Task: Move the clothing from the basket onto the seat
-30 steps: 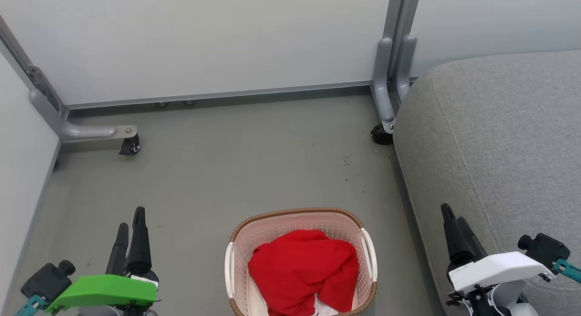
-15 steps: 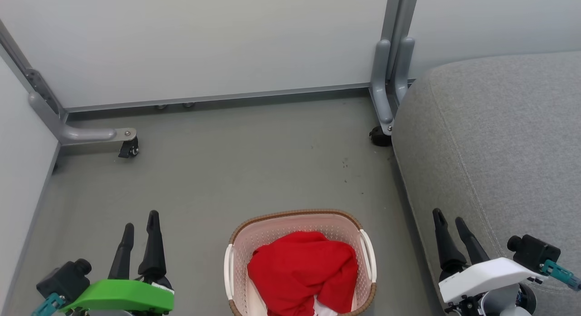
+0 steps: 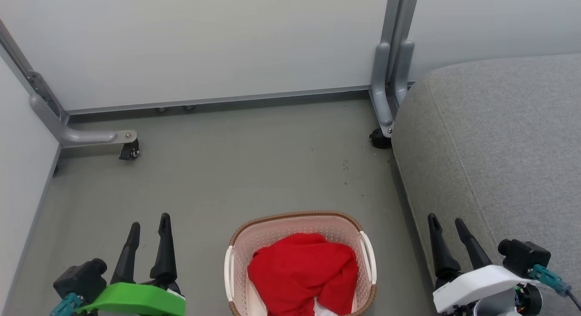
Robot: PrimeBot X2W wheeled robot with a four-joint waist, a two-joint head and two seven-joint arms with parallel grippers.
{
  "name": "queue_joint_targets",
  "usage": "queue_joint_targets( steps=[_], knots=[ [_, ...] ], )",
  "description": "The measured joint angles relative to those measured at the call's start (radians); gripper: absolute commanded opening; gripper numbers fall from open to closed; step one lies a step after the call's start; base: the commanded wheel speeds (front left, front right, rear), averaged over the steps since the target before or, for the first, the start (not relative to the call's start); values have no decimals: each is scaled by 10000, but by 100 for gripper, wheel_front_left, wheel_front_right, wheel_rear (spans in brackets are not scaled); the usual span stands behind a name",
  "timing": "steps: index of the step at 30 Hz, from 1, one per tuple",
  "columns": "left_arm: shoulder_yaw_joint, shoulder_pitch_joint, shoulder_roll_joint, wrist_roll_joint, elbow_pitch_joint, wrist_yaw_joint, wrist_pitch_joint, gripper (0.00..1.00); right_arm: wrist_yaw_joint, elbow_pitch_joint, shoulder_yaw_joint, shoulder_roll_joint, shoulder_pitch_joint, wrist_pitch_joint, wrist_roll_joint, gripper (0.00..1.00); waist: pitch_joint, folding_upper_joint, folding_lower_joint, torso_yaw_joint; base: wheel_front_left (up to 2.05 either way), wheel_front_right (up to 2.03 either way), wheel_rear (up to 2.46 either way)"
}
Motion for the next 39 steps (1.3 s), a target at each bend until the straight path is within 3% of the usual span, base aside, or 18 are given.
queue_joint_targets(
  steps=[39],
  knots=[
    [-370, 396, 48, 3939, -280, -90, -909, 100, 2, -468, 495, 2, 396, -915, -3423, 100, -112, 0, 0, -98, 0, 0, 0]
  ],
)
